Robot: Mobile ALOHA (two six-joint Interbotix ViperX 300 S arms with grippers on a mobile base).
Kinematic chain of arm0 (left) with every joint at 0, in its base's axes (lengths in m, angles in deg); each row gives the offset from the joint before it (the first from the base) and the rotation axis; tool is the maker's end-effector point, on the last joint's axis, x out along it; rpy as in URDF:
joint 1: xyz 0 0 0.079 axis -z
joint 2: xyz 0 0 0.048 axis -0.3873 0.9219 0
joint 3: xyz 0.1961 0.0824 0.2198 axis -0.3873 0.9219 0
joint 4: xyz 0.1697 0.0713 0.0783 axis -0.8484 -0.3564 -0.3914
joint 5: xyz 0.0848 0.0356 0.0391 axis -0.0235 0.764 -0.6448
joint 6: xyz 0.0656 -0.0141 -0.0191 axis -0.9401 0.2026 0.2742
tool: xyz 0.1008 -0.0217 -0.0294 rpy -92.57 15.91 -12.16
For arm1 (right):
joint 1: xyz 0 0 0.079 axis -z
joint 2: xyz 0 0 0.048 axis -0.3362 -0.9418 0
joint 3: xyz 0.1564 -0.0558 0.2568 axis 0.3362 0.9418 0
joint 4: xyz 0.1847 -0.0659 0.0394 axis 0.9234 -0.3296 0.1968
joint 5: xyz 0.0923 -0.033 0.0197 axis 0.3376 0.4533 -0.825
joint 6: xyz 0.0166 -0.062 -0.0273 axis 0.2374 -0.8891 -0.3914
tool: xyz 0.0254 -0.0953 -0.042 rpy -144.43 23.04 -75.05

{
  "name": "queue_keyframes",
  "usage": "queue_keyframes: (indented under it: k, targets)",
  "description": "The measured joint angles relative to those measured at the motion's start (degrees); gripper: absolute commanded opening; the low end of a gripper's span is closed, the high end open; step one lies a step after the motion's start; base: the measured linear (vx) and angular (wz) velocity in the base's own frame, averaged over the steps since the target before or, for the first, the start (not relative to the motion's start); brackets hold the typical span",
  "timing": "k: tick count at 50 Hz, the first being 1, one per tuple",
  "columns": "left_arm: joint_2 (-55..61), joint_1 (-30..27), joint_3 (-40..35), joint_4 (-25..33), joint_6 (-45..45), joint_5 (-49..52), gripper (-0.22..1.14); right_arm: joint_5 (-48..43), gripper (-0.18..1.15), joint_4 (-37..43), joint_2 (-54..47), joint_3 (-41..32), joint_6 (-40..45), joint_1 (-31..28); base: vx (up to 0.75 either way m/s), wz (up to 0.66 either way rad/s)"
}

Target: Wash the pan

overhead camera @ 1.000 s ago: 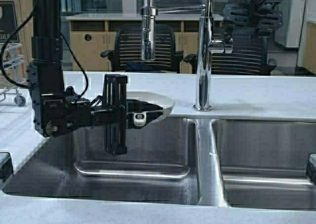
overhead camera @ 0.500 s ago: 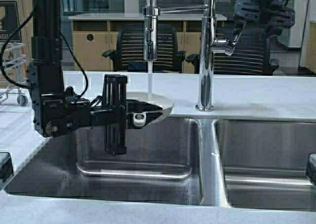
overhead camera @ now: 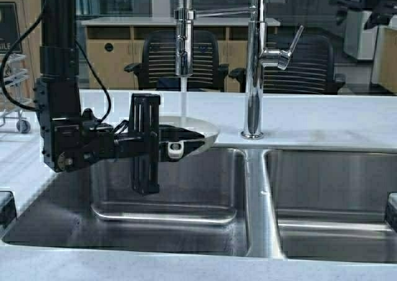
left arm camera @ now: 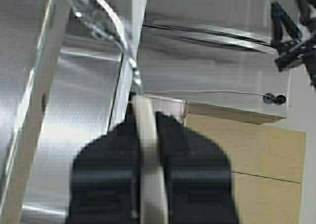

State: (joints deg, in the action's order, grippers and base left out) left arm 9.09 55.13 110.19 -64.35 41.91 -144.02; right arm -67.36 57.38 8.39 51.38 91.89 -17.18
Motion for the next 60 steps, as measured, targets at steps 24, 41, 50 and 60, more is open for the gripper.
queue_keyframes:
  k: [24,41,50,60]
  targets:
    - [0.3,-0.1,-0.4,-0.3,0.0,-0.6,0.03,4.9,0.05,0.1,-9.3,-9.4,-0.7,-10.8,0.00,0.00]
    - [0.8,0.0,-0.9,-0.4,0.0,-0.8,0.03,6.1,0.05,-2.8,-8.5,-11.9,-4.1,-13.8,0.00,-0.01]
    - [1.5,0.0,-1.8,-0.4,-1.5,-3.3,0.03,6.2,0.05,-4.0,-5.2,-10.8,-5.4,-14.2,0.00,-0.02]
    - [3.9,-0.1,-4.0,-0.2,-9.8,-7.6,0.03,5.7,0.05,-4.1,2.0,-4.3,-5.4,-13.8,0.00,0.00]
